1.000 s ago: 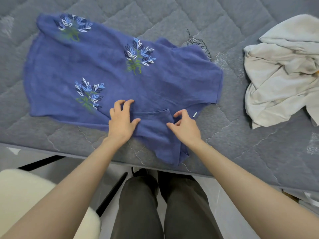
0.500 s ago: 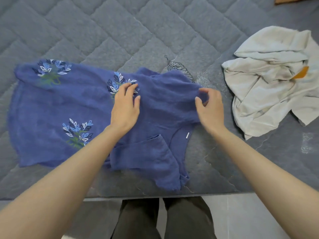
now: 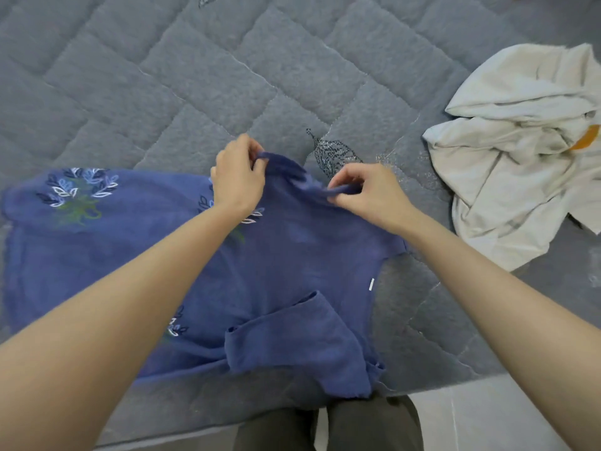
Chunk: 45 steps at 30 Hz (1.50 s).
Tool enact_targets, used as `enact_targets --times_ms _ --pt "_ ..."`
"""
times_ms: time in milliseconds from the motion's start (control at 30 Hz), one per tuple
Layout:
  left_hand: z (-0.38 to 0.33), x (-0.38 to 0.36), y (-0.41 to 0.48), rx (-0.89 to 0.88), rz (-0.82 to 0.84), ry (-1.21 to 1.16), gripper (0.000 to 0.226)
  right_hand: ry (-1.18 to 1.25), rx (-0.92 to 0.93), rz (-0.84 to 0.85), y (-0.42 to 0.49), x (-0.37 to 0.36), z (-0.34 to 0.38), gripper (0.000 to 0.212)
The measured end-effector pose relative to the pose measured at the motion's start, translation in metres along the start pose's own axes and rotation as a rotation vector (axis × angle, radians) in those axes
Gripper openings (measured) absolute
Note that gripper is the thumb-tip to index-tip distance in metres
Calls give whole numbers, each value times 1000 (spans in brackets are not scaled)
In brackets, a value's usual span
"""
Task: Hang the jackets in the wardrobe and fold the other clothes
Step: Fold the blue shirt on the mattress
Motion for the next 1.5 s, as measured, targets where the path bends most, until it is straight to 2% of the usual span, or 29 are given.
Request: enact_targets --times_ms 100,200,267,333,400,467,567,700,767,833,933,1000,1100,1167,1233,1333,1400,1500 --pt "-11 25 -4 -159 15 -254 16 126 -38 171 -20 -17 -2 7" --pt "-1 25 -14 -204 126 -301 21 118 -141 120 -25 -24 -18 18" --pt "14 16 -22 -199 202 -259 24 23 -183 108 -23 -31 -22 37" --pt "25 10 -29 -236 226 -125 27 -76 -177 198 -20 -48 -18 58" --pt "35 9 -33 -241 206 -30 25 -179 -129 241 -17 -58 -13 52" --pt "45 14 -29 -156 145 9 23 -218 -122 172 -17 -53 -11 36" --pt "45 26 -21 -38 86 23 22 -249 -138 -28 -17 -27 -7 33" --pt "13 27 -7 18 170 -234 34 -274 -158 -394 -7 35 12 15" --pt "-2 28 0 61 174 -418 35 -19 -213 -476 5 54 14 13" --pt "-10 31 6 83 133 -503 34 265 -235 -506 15 59 18 22" --pt "-4 31 4 78 101 -459 34 355 -171 -536 19 65 33 36" --pt "7 32 -5 61 76 -403 34 308 -106 -535 12 62 42 39" --pt "31 38 -30 49 28 -328 30 159 -16 -544 -18 48 49 31" --pt "49 38 -49 40 32 -274 30 73 -42 -517 -46 28 40 25" --pt "66 30 -69 21 80 -183 25 8 -147 -428 -74 1 18 19" --pt "85 13 -98 -49 149 -59 21 -85 -300 -151 -107 -45 -20 13" --pt "94 5 -116 -46 139 -17 28 -88 -327 -47 -121 -63 -33 9" --pt "91 3 -149 -73 4 34 43 -120 -275 -179 -130 -50 -34 3"
Point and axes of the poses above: each hand's wrist, its own y-axis towards the middle knuckle, its own x-axis out of the back of the hand, z = x × y, the point moved 9 cm from there along y, towards the middle knuckle, and after that the axes turned 10 degrees about x, right-handed, at the moved point
